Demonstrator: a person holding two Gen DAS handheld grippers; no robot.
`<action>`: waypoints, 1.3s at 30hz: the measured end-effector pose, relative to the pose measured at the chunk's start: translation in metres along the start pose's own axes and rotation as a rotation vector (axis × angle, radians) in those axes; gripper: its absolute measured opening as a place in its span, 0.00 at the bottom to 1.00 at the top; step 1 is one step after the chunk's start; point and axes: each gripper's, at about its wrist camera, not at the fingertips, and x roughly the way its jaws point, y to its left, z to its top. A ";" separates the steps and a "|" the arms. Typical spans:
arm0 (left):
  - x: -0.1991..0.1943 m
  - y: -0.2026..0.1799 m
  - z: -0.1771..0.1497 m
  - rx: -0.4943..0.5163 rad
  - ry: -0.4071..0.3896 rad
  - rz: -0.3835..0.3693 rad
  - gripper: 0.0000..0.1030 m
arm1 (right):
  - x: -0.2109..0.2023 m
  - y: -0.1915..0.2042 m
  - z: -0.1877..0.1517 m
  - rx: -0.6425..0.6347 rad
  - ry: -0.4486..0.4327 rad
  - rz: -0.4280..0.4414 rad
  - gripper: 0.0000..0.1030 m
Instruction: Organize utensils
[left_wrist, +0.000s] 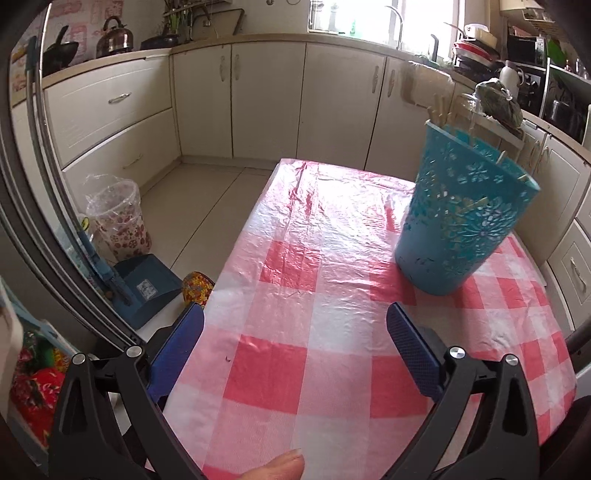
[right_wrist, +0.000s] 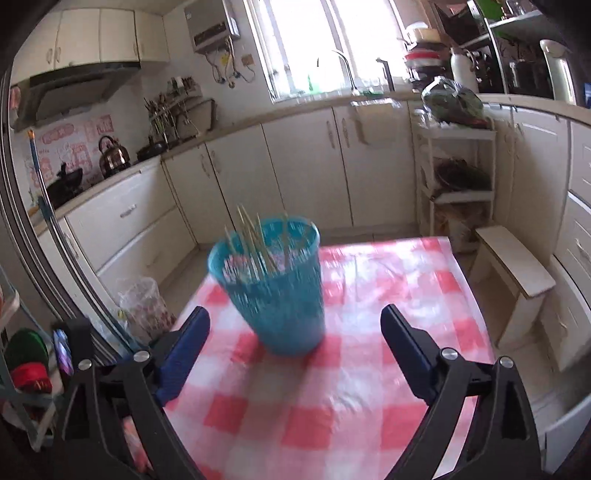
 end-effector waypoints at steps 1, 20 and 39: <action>-0.017 0.000 0.000 0.008 -0.004 0.001 0.93 | -0.003 -0.004 -0.015 0.018 0.049 -0.013 0.88; -0.280 -0.033 -0.014 0.210 -0.176 -0.006 0.93 | -0.173 0.044 -0.015 0.011 -0.028 0.023 0.93; -0.377 -0.018 -0.062 0.178 -0.280 0.003 0.93 | -0.276 0.085 -0.081 0.005 -0.204 -0.004 0.93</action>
